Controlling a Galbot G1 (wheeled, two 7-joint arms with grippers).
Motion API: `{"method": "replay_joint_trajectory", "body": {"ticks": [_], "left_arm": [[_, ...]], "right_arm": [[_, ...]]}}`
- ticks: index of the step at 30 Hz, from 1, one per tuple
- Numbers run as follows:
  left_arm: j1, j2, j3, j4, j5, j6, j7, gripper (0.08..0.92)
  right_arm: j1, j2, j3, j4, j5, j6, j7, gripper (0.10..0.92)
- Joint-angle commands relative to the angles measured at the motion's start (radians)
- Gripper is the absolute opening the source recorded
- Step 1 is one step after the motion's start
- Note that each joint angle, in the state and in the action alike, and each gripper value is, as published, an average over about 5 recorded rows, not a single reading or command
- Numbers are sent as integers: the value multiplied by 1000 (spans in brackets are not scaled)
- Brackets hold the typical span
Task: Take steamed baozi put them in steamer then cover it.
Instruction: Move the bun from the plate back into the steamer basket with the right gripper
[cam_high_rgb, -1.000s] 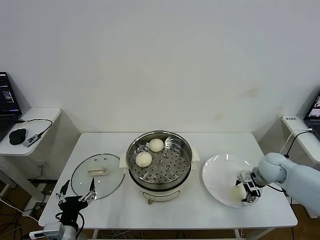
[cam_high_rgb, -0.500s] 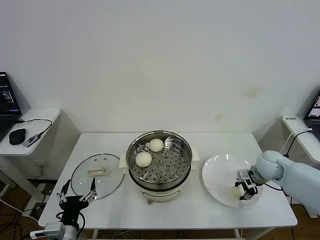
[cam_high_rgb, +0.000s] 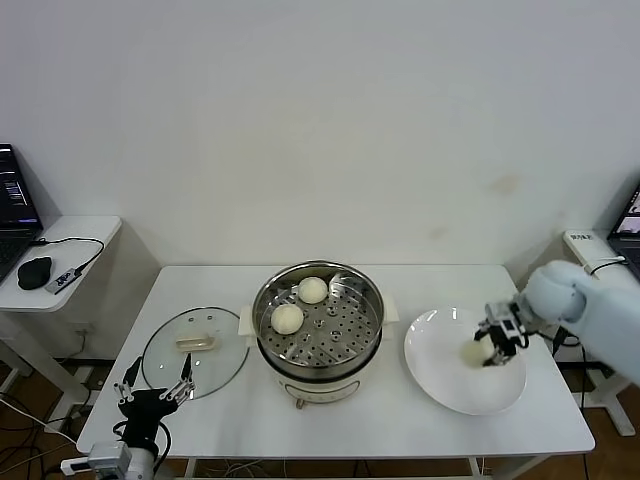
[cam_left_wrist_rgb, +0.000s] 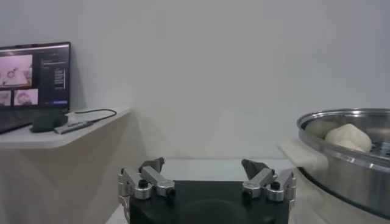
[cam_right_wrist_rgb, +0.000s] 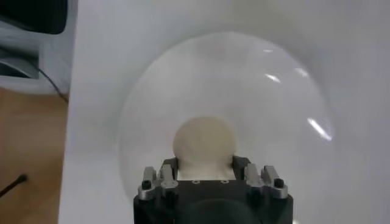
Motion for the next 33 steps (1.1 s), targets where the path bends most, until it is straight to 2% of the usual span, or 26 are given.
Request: {"method": "replay_joint_trajectory", "body": {"ticks": [1,11,18,23,33], "left_arm": [[-2,3,-3,-5,-3,0,1,823],[4,-2,-17,-13,-7,1,3,823],[11,-3,-38,-16,-14,1,4,823],[12,-10,-48,-18,-16,1,4,823],[12,-16,-71,-21,-19,2,4,823]], "right_arm": [[368,65,-143,0,120,-2,-12,568],[551,317,-287,19,232,-2,86,574],[523,445,-392,64,345,109,188,577],[456,525,-431,64,270,198,207,577],[372,613,-442,27,19,357,200,569]]}}
